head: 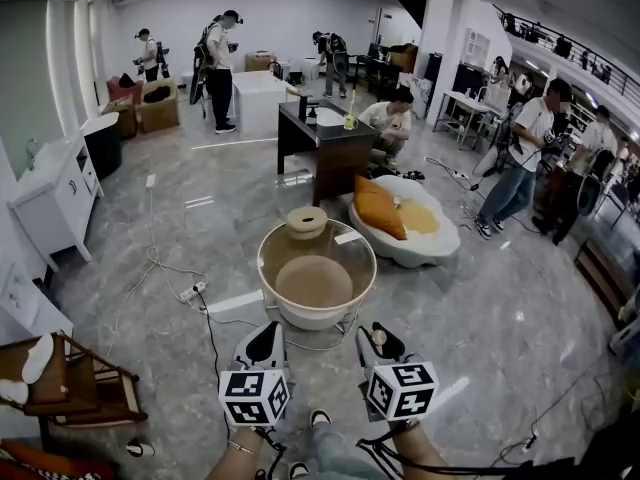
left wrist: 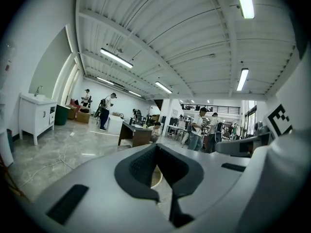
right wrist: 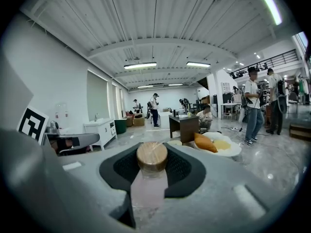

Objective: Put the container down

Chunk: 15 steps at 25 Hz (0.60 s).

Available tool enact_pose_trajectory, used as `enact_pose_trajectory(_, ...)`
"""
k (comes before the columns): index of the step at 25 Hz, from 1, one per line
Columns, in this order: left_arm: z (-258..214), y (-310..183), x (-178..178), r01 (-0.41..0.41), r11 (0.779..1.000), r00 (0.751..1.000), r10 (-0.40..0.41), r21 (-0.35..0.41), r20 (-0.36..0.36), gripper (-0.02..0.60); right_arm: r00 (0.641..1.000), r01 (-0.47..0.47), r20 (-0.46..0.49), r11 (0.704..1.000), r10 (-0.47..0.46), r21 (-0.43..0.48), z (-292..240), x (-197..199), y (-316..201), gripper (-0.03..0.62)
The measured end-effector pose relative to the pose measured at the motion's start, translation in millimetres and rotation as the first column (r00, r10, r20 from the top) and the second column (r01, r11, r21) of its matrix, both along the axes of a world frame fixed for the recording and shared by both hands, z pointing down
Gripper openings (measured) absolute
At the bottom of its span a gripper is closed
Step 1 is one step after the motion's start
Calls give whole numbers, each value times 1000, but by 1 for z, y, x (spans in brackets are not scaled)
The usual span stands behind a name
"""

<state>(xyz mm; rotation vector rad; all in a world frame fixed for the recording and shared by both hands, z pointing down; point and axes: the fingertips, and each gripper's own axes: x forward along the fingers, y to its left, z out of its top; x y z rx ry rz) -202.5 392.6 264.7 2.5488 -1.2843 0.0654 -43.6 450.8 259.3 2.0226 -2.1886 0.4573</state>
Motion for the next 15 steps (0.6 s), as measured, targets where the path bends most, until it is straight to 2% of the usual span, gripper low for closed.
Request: enact_pose_trajectory(15, -5, -116, 70, 41, 999, 999, -41, 12, 19, -4, 999, 46, -4, 999, -46, -4, -2, 73, -126, 124)
